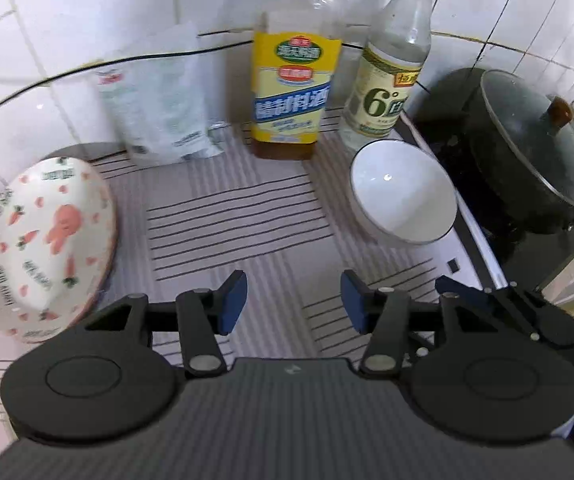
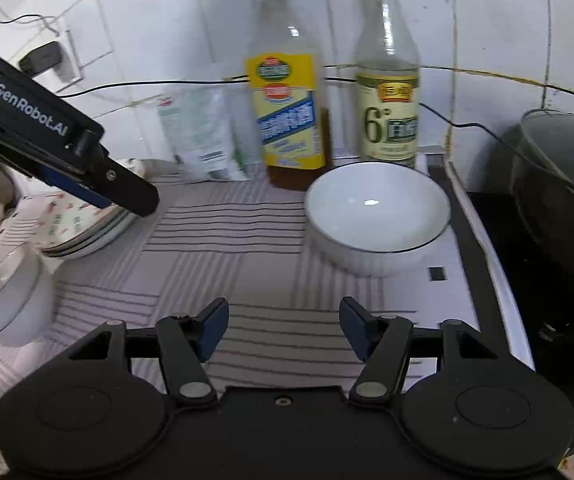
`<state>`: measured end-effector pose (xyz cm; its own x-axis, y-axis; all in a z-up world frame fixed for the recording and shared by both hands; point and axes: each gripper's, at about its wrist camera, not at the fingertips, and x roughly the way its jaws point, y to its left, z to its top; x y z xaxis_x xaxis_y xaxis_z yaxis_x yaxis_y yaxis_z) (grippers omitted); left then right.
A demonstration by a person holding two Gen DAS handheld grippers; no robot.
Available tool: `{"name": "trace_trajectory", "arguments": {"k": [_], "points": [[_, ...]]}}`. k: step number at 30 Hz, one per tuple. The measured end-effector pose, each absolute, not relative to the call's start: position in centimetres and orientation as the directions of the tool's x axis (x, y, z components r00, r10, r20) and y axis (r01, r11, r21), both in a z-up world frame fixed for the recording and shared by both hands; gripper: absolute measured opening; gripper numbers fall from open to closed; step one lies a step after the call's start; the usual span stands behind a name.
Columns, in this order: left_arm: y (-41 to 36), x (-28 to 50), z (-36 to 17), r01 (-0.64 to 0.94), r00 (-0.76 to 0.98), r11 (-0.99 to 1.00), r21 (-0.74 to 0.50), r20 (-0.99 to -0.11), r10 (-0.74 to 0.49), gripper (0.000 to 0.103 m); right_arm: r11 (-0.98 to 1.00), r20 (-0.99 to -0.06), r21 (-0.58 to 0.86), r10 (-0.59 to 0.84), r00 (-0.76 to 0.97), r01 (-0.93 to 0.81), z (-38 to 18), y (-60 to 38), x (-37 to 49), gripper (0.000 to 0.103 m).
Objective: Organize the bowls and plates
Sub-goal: 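Move both grippers to the last white bowl beside the stove, then close both grippers on the rim of the last white bowl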
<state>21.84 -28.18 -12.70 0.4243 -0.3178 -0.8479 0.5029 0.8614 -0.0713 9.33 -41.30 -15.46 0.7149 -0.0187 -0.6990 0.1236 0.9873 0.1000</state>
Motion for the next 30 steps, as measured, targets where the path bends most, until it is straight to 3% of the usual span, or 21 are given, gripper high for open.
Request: {"name": "trace_trajectory", "arguments": {"k": [5, 10, 17, 20, 26, 30], "points": [[-30.4, 23.3, -13.8, 0.500, 0.434, 0.861, -0.095, -0.832, -0.344, 0.055, 0.979, -0.700, 0.084, -0.073, 0.710, 0.184, -16.0, -42.4, 10.2, 0.073], [-32.4, 24.8, -15.1, 0.506, 0.476, 0.862, -0.038, -0.821, -0.315, 0.063, 0.972, -0.697, 0.108, -0.075, 0.713, 0.209, -16.9, -42.9, 10.8, 0.073], [-34.9, 26.9, -17.3, 0.514, 0.406, 0.848, -0.130, -0.834, -0.374, 0.064, 0.966, -0.721, 0.049, -0.142, 0.678, 0.255, -18.8, -43.4, 11.9, 0.075], [-36.2, 27.7, -18.3, 0.519, 0.383, 0.842, -0.148, -0.841, -0.383, 0.064, 0.967, -0.714, 0.034, -0.152, 0.684, 0.251, -19.2, -43.8, 12.6, 0.088], [-38.2, 29.0, -19.6, 0.551, 0.376, 0.823, -0.137, -0.840, -0.392, 0.059, 0.961, -0.689, 0.039, -0.173, 0.704, 0.274, -20.0, -44.7, 13.9, 0.091], [-38.7, 29.8, -20.4, 0.554, 0.347, 0.816, -0.165, -0.845, -0.407, 0.040, 0.959, -0.681, 0.003, -0.205, 0.703, 0.284, -20.3, -45.0, 15.0, 0.093]]}}
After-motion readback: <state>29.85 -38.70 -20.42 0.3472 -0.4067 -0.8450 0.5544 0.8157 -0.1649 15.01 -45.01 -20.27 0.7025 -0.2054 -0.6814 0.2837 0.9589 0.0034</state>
